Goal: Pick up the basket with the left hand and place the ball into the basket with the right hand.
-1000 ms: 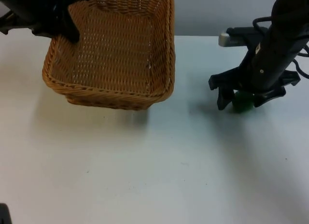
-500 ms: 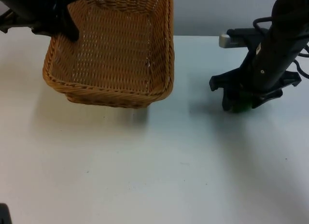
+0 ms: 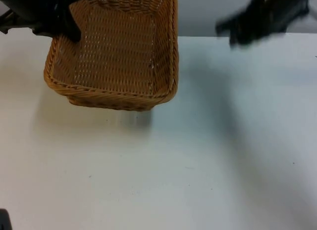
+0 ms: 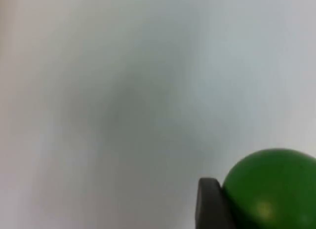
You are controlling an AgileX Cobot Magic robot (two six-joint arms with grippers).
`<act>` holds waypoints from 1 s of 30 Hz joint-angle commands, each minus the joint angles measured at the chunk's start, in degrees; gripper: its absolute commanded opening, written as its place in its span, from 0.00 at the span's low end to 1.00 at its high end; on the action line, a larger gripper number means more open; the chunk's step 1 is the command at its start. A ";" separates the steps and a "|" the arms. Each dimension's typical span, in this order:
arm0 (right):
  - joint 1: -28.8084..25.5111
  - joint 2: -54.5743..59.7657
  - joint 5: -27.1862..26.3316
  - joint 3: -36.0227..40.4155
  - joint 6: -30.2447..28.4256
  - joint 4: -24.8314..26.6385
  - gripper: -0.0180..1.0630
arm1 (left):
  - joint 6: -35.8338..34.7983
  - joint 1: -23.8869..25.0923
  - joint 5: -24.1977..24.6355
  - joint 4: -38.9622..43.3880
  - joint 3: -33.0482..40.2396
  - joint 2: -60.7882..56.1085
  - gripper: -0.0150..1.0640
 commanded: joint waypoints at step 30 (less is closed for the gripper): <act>17.20 4.56 16.93 -18.35 -12.87 20.21 0.02 | -0.15 0.05 -2.09 -1.42 -0.47 -0.89 0.01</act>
